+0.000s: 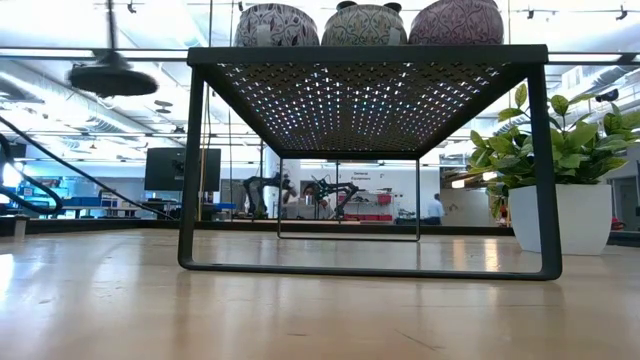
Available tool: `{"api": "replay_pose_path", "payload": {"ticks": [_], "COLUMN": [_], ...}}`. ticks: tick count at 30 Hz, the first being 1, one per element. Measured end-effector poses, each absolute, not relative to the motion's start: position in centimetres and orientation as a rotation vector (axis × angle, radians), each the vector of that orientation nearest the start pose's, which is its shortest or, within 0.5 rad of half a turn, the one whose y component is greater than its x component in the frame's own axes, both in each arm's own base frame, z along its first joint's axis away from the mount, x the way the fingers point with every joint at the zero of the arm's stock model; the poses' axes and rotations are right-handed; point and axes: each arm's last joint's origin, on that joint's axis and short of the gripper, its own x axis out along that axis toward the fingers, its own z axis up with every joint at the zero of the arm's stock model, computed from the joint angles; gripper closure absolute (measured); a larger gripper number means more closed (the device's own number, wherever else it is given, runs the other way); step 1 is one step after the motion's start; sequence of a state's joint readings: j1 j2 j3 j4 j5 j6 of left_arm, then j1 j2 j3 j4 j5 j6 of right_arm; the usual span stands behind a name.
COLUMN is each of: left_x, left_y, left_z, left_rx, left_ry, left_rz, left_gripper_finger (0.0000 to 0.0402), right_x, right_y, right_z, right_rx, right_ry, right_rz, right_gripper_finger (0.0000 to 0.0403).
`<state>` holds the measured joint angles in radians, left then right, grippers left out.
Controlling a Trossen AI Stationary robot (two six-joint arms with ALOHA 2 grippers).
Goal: Pick & Place candle stick holders
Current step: Put the black candle holder on the shelf aligned with the other black candle holders
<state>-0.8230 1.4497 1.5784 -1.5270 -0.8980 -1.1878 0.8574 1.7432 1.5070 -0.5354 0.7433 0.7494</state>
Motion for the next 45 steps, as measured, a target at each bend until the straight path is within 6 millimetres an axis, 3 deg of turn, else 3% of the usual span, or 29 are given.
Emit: {"api": "replay_pose_path", "payload": {"ticks": [13, 23, 36, 45], "left_x": [23.8, 26.4, 29.7, 30.6], "left_y": [-9.0, -4.1, 1.7, 4.0], "left_z": [40.0, 40.7, 39.1, 39.2], "left_rx": [-0.056, -0.127, -0.183, -0.221], "left_ry": [0.650, 0.630, 0.666, 0.598], "left_rz": [0.439, 0.412, 0.435, 0.487], "left_gripper_finger": [0.0300, 0.0300, 0.0300, 0.0300], "right_x": [26.5, 26.6, 26.7, 26.7], "right_y": [27.6, 27.5, 27.5, 27.5], "right_z": [30.3, 30.3, 30.4, 30.4], "right_rx": [0.173, 0.130, 0.082, 0.083], "right_ry": [0.531, 0.527, 0.522, 0.523], "right_rz": [-0.092, -0.079, -0.064, -0.062], "right_gripper_finger": [0.0317, 0.0317, 0.0317, 0.0317]}}
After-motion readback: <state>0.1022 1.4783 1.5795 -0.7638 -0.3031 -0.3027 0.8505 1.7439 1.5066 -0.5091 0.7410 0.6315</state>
